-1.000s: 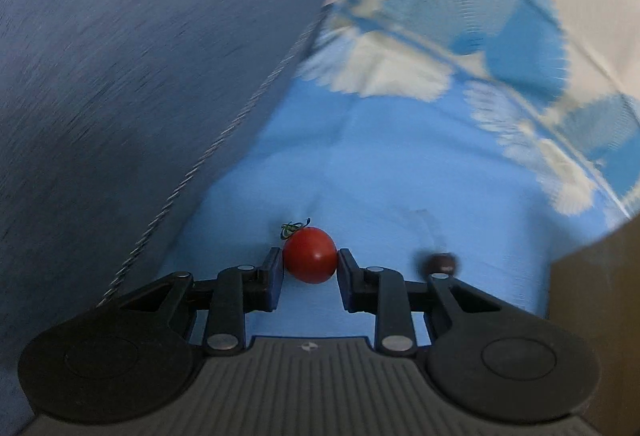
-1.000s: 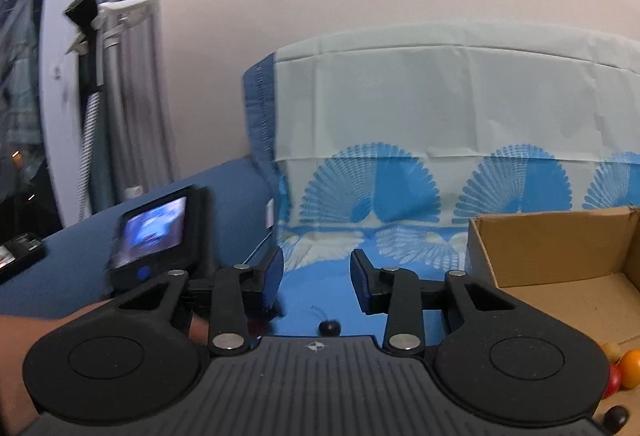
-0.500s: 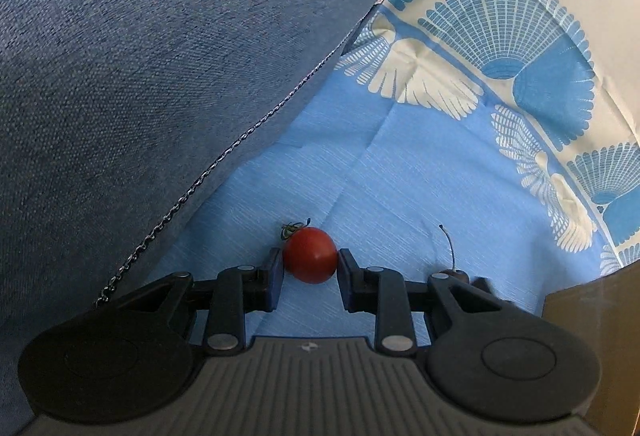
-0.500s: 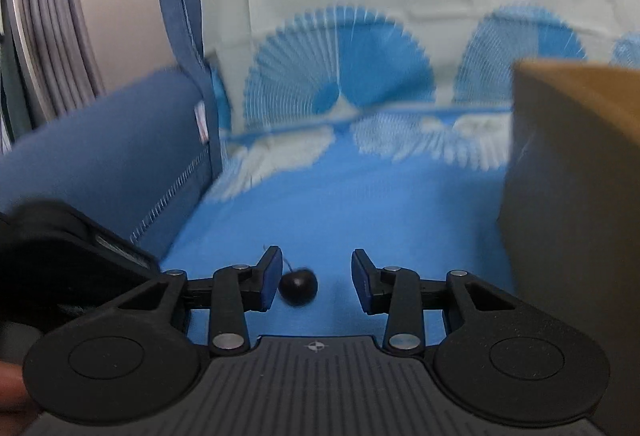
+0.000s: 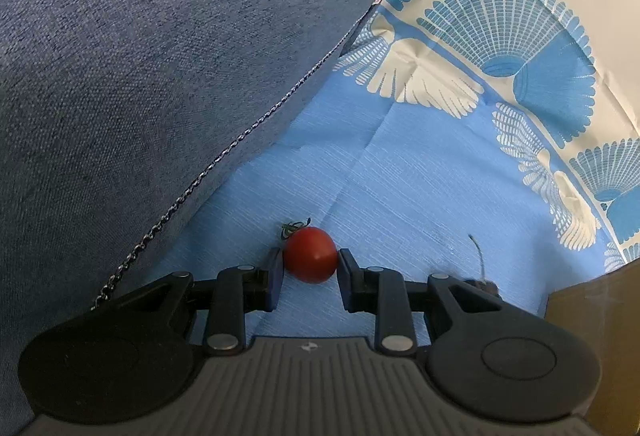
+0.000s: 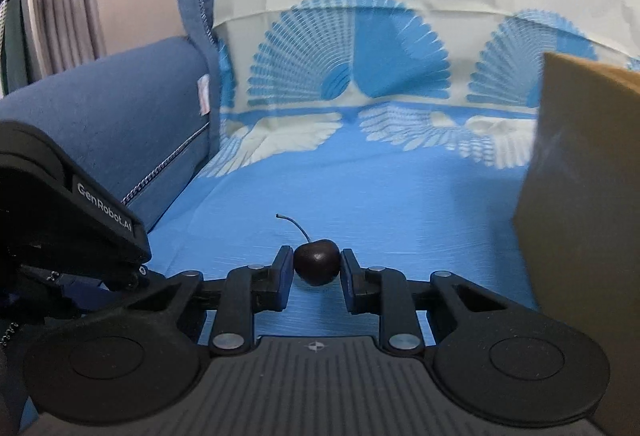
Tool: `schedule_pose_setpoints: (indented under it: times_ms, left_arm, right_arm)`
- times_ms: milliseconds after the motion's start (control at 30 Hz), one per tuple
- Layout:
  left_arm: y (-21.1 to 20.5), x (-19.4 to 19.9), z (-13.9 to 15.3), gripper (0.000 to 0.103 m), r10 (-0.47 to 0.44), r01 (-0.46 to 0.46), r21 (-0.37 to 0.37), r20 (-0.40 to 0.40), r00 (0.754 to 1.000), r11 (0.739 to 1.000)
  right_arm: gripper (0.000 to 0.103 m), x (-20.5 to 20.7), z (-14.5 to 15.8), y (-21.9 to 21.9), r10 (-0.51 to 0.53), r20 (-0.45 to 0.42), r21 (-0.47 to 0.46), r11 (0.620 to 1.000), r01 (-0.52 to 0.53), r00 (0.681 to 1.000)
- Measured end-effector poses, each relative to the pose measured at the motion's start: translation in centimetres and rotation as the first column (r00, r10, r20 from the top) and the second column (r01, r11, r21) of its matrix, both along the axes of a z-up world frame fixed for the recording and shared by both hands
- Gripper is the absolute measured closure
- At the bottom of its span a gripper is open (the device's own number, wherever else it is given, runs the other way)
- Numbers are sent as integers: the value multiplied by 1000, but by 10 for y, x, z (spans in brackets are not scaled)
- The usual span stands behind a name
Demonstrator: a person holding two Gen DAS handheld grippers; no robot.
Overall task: Organize fruits
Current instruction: 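Close the left tool on the red tomato while the right tool grasps the dark cherry, then lift both held fruits and carry them over the cardboard box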
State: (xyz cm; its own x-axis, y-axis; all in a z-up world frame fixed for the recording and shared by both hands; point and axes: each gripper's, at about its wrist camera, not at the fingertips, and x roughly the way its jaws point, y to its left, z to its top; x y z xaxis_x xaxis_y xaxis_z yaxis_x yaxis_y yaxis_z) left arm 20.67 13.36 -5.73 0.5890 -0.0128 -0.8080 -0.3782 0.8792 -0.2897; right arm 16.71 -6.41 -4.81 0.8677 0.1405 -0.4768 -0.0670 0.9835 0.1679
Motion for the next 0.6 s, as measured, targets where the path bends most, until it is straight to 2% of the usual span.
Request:
schedule_pose_setpoints:
  times_ms: [100,267,400,500,600]
  left_arm:
    - [-7,-3,3,71,-33,33,28,3,999,999]
    - [-25,-19,19,71,-113,105,144,45,993,984]
    - [-36,-42,36,71,-171,149,212,90,981,966]
    - [-43,-64,46,71,-197,169,201,123,973,965]
    - [-51,-90,59,71,-227,203,140,186,956,969]
  right_arm:
    - [77,-14,5,-8,-29,-16,13,999,29,999]
    - [77,-50,21,-19,-16,-19,7,1000,16,1000]
    - [77,-90,46,-23,18,38,-23,1000,-17,999]
    - [77,-124,70,-29,45,109,-43,998,-41,993]
    - [77,-156,92,-40,59,179,-59,997,-49,982]
